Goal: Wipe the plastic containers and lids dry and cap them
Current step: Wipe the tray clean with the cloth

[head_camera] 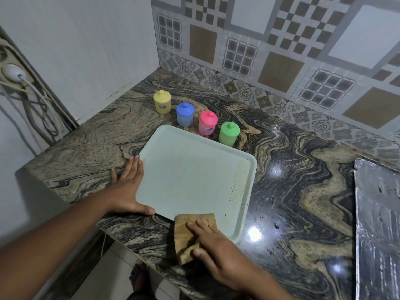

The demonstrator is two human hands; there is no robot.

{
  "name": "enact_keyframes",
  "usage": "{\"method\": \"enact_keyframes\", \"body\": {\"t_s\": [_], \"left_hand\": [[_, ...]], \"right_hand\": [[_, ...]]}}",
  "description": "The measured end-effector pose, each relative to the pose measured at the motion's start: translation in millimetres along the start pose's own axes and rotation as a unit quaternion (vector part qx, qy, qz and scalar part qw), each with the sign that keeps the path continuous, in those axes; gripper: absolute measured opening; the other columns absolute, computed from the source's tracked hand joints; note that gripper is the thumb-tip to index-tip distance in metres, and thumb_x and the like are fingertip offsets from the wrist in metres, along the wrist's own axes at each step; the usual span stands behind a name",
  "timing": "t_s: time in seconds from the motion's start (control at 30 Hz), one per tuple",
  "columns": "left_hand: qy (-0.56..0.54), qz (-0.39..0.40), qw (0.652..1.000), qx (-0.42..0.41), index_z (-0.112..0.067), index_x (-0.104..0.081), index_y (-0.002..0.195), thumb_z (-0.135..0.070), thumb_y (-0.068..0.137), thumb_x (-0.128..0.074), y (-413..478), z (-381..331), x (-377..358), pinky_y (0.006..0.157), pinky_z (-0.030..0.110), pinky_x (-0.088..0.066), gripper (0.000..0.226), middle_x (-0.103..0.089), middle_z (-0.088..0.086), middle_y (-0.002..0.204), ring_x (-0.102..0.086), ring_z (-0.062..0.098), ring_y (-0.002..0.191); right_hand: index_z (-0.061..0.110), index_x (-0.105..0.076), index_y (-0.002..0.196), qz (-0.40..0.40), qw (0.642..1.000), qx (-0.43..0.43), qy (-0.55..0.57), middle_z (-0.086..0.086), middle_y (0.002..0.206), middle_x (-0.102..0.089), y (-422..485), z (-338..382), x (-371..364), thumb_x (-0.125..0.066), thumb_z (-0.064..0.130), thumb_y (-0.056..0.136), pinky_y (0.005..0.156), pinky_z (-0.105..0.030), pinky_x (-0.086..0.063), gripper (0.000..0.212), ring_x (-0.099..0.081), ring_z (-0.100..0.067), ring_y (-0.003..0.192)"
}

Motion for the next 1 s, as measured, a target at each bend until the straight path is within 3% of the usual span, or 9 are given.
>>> {"method": "enact_keyframes", "body": {"t_s": [0.07, 0.17, 0.33, 0.47, 0.6, 0.67, 0.73, 0.9, 1.0], "left_hand": [[-0.001, -0.001, 1.000, 0.001, -0.015, 0.044, 0.141, -0.101, 0.046, -0.053, 0.5, 0.4, 0.1, 0.114, 0.064, 0.019, 0.161, 0.061, -0.005, 0.139, 0.055, 0.015, 0.130], [0.000, -0.002, 1.000, 0.001, -0.015, 0.044, 0.141, -0.101, 0.045, -0.053, 1.1, 0.2, -0.3, 0.114, 0.064, 0.019, 0.161, 0.061, -0.005, 0.140, 0.055, 0.015, 0.130], [0.000, -0.001, 1.000, -0.001, -0.016, 0.046, 0.139, -0.100, 0.045, -0.054, 0.0, -0.4, -0.2, 0.114, 0.064, 0.019, 0.161, 0.061, -0.004, 0.140, 0.055, 0.015, 0.130], [0.002, -0.001, 1.000, 0.000, -0.015, 0.047, 0.138, -0.100, 0.046, -0.054, 0.1, 0.0, 0.4, 0.114, 0.064, 0.019, 0.161, 0.061, -0.004, 0.139, 0.055, 0.015, 0.130], [0.010, -0.003, 1.000, 0.001, -0.013, 0.046, 0.138, -0.101, 0.045, -0.052, 1.2, 1.4, -0.3, 0.114, 0.064, 0.018, 0.162, 0.060, -0.002, 0.140, 0.055, 0.017, 0.131], [0.011, -0.005, 1.000, 0.000, -0.013, 0.047, 0.137, -0.101, 0.045, -0.052, 1.4, 1.9, -0.4, 0.115, 0.063, 0.018, 0.161, 0.060, -0.002, 0.140, 0.054, 0.017, 0.131], [0.013, -0.003, 1.000, -0.001, -0.014, 0.048, 0.136, -0.101, 0.046, -0.051, 1.8, 1.5, -0.1, 0.115, 0.063, 0.019, 0.160, 0.061, -0.002, 0.139, 0.055, 0.017, 0.131], [0.010, -0.003, 1.000, 0.000, -0.015, 0.047, 0.138, -0.104, 0.047, -0.042, 2.9, 1.5, 1.1, 0.115, 0.063, 0.019, 0.155, 0.061, -0.002, 0.140, 0.054, 0.015, 0.131], [0.014, -0.018, 1.000, 0.009, -0.016, 0.045, 0.141, -0.107, 0.045, -0.034, 5.0, -0.8, -1.0, 0.114, 0.064, 0.018, 0.153, 0.059, -0.002, 0.141, 0.052, 0.015, 0.133]], "right_hand": [[0.023, -0.029, 0.159, 0.028, 0.997, 0.035, -0.055, 0.014, 0.169, -0.011, -0.4, -6.5, 1.2, -0.058, 0.050, 0.098, 0.129, -0.030, -0.006, 0.073, 0.001, -0.003, 0.157], [0.025, -0.043, 0.150, 0.032, 0.993, 0.083, -0.072, 0.010, 0.171, -0.011, 1.4, -17.3, -1.9, -0.065, 0.035, 0.091, 0.128, -0.033, -0.003, 0.064, 0.000, -0.009, 0.158], [0.015, -0.061, 0.135, -0.061, 0.987, 0.132, -0.075, -0.001, 0.161, -0.039, 4.2, -33.8, -9.4, -0.056, 0.012, 0.099, 0.122, -0.047, -0.032, 0.036, -0.025, -0.018, 0.155], [0.019, -0.062, 0.130, -0.075, 0.982, 0.144, -0.092, 0.000, 0.161, -0.041, 1.7, -34.9, -15.5, -0.060, 0.009, 0.097, 0.120, -0.049, -0.034, 0.034, -0.027, -0.019, 0.154], [0.038, -0.047, 0.146, -0.004, 1.000, 0.016, 0.009, 0.007, 0.163, -0.035, -2.2, -22.1, -1.1, -0.035, 0.023, 0.086, 0.124, -0.032, -0.025, 0.062, -0.023, -0.008, 0.154], [0.033, -0.058, 0.132, -0.051, 0.996, -0.004, 0.076, 0.015, 0.139, -0.062, 1.3, -14.4, 18.0, -0.042, 0.012, 0.081, 0.110, -0.023, -0.042, 0.058, -0.051, 0.003, 0.134], [0.026, -0.064, 0.117, -0.126, 0.986, -0.016, 0.109, 0.021, 0.109, -0.070, 10.1, -13.4, 40.1, -0.046, 0.003, 0.081, 0.092, -0.017, -0.048, 0.046, -0.063, 0.007, 0.108], [0.031, -0.066, 0.093, -0.242, 0.954, -0.087, 0.156, 0.015, 0.085, -0.070, 44.2, -28.0, 91.6, -0.056, 0.000, 0.095, 0.075, -0.018, -0.048, 0.033, -0.062, 0.006, 0.081], [0.021, -0.069, 0.094, -0.264, 0.933, -0.160, 0.184, 0.007, 0.080, -0.066, 60.3, -42.7, 116.4, -0.059, 0.007, 0.100, 0.072, -0.027, -0.047, 0.018, -0.059, -0.004, 0.075]]}}
Point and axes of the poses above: each hand's wrist, its own y-axis towards the middle knuckle, its own x-axis out of the back of the hand, z = x × y, the point moved 2 cm from there along y, towards the middle knuckle
